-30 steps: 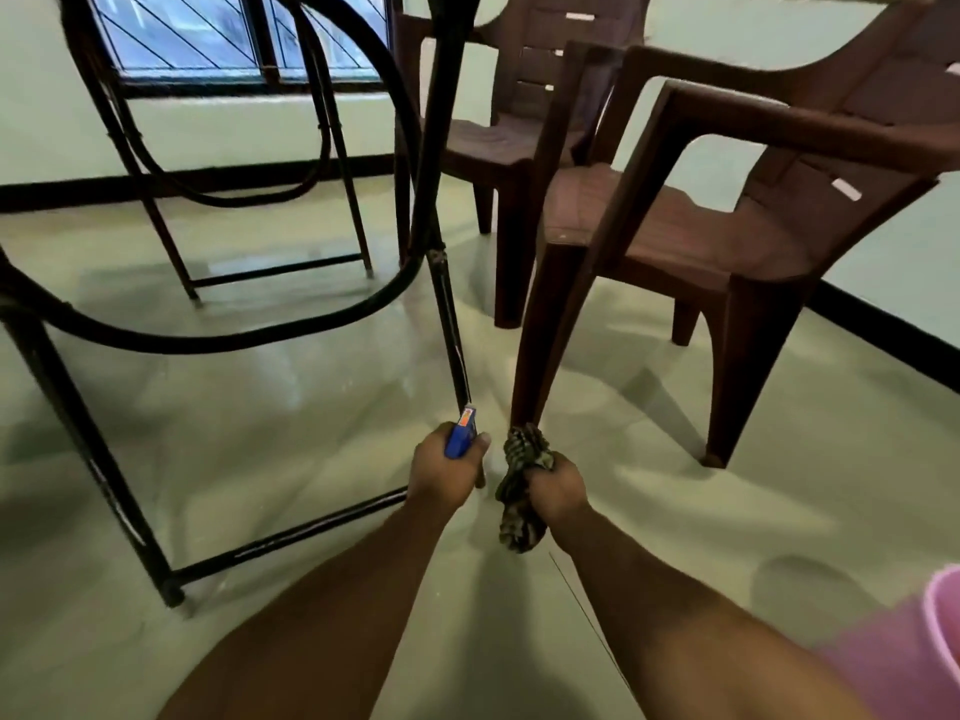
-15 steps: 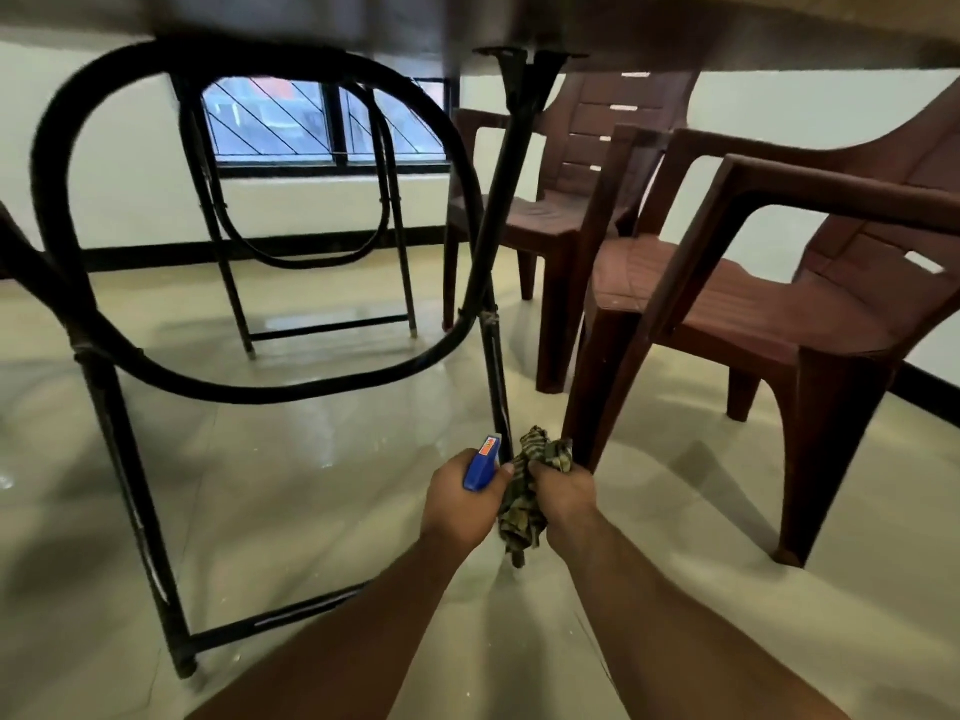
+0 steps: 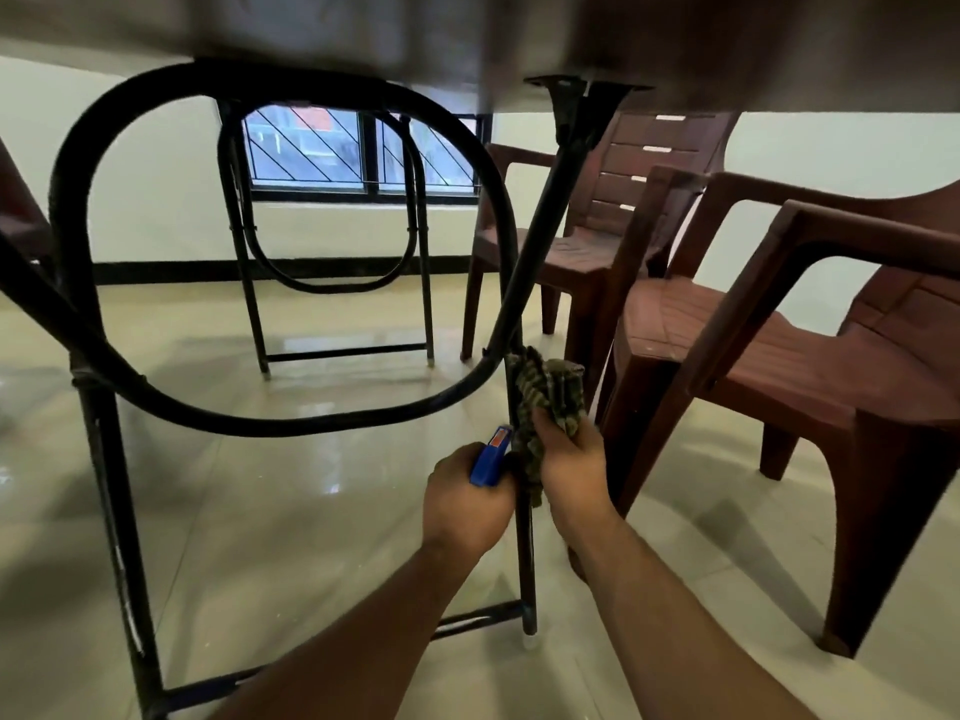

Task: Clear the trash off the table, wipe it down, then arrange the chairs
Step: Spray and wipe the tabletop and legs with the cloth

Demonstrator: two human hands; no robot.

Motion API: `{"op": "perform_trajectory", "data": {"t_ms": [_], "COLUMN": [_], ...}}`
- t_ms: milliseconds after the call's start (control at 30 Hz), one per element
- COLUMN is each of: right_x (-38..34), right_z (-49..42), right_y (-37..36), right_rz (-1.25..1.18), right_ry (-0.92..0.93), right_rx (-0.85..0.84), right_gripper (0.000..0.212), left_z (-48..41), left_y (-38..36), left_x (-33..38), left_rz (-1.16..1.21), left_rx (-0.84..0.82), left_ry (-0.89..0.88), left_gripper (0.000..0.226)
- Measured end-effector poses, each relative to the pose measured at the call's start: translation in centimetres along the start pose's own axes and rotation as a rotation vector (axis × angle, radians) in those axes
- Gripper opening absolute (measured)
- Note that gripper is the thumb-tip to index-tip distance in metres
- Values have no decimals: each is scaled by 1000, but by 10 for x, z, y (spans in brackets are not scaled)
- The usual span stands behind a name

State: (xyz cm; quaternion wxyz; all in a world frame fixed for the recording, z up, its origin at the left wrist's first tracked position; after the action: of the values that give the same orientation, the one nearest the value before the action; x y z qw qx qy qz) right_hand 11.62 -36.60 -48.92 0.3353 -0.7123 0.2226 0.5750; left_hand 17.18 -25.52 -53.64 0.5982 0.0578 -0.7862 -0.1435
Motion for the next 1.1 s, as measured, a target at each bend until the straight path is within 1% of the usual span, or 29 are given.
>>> {"op": "perform_trajectory", "data": {"t_ms": [33, 100, 167, 200, 233, 333, 367, 433, 500, 533, 567, 600, 633, 667, 700, 767, 833, 900, 933, 1000, 1033, 1100], "right_x": [-2, 12, 29, 34, 31, -1, -17, -26, -5, 15, 34, 50, 56, 55, 49, 24, -7, -13, 0, 43, 64, 92], "right_z": [1, 4, 11, 12, 12, -4, -9, -11, -5, -2, 1, 0, 2, 0, -5, -16, -21, -17, -14, -5, 1, 11], "right_y": [-2, -3, -1, -1, -3, -22, -30, -42, -37, -27, -15, -5, 2, 4, 4, -13, -35, -47, -42, -21, -7, 15], "right_rz": [42, 156, 222, 259, 288, 256, 253, 185, 195, 225, 271, 366, 470, 568, 600, 504, 408, 365, 407, 498, 585, 903], "right_ry": [56, 133, 152, 162, 188, 278, 330, 342, 349, 315, 248, 191, 139, 109, 88, 121, 232, 277, 271, 145, 51, -115], "right_rx": [-29, -68, -115, -118, -109, -84, -89, -111, -143, -140, -147, -139, -133, -138, -131, -111, -72, -56, -55, -83, -97, -140], "right_gripper": [15, 32, 53, 56, 54, 43, 44, 50, 61, 60, 52, 40, 30, 26, 24, 24, 24, 29, 32, 36, 32, 20], "left_z": [-1, -1, 1, 3, 5, 8, 9, 10, 11, 12, 14, 17, 21, 23, 25, 26, 27, 27, 27, 25, 25, 26], "left_y": [1, 2, 2, 3, 3, 7, 7, 6, 6, 6, 7, 9, 11, 13, 15, 17, 18, 17, 16, 17, 17, 17], "left_x": [-1, -6, -12, -15, -18, -26, -27, -28, -27, -29, -32, -36, -41, -47, -54, -62, -62, -60, -59, -56, -56, -60], "left_rz": [-15, -23, -13, -23, -28, -12, -19, -29, 14, 19, -8, -43, -65, -86, -106, -123, -98, -79, -81, -74, -66, -55], "left_rx": [0, 10, 1, -9, -18, -50, -65, -90, -118, -124, -137, -152, -163, -163, -162, -144, -117, -111, -114, -110, -106, -98], "left_ry": [-4, -10, -20, -23, -14, 26, 27, 37, 38, 38, 33, 29, 29, 34, 36, 48, 73, 66, 50, 15, 4, -2], "left_gripper": [17, 16, 14, 14, 15, 19, 20, 19, 20, 25, 27, 26, 25, 24, 24, 23, 22, 22, 22, 23, 25, 30]}}
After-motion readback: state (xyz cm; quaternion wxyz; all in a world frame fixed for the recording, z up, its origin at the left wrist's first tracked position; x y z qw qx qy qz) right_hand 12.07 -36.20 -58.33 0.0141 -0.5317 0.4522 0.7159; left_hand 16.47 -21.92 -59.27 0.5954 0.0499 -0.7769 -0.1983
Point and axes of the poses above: each hand's wrist, its own z-axis away from the middle knuckle, its own y-axis out of the back of the hand, x = y × z, the point moved 4 cm from there along -z, towards the middle knuckle, and after that the axes turned 8 degrees about x, right-handed, at the moved point
